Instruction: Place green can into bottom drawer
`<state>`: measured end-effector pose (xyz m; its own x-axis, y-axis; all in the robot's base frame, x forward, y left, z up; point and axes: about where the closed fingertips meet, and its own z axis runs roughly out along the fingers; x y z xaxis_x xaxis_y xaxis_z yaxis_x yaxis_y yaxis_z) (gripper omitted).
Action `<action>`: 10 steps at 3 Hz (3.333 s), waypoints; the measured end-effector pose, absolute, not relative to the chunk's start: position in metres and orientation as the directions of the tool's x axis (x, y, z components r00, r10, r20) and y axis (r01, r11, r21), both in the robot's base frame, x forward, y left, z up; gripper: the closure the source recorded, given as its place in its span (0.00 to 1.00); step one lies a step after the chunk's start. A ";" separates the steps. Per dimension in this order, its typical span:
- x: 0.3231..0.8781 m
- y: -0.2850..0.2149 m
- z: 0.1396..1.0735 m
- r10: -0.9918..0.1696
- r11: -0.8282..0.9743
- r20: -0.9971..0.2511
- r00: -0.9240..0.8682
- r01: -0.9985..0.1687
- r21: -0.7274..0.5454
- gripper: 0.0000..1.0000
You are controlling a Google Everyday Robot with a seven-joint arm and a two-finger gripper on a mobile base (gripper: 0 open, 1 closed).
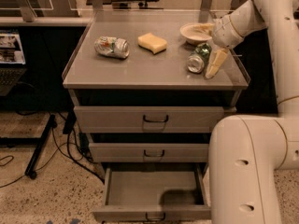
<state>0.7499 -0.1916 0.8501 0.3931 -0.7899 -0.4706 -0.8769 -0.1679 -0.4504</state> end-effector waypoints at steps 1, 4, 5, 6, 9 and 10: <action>0.752 -0.188 0.849 -0.794 -0.171 -0.465 0.392 -0.878 -0.448 0.00; 0.752 -0.188 0.849 -0.794 -0.171 -0.465 0.392 -0.878 -0.448 0.73; 0.752 -0.188 0.849 -0.794 -0.171 -0.465 0.392 -0.878 -0.448 0.96; 0.752 -0.188 0.849 -0.794 -0.171 -0.465 0.392 -0.878 -0.448 1.00; 0.755 -0.194 0.889 -0.792 -0.097 -0.477 0.381 -0.851 -0.517 1.00; 0.734 -0.189 0.898 -0.733 -0.134 -0.520 0.438 -0.843 -0.520 1.00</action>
Offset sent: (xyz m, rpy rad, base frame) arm 0.0019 0.0029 -0.0008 -0.0076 0.0016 -0.0006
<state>0.7337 -0.1893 0.8983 0.4377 -0.7333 -0.5203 -0.8434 -0.1343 -0.5202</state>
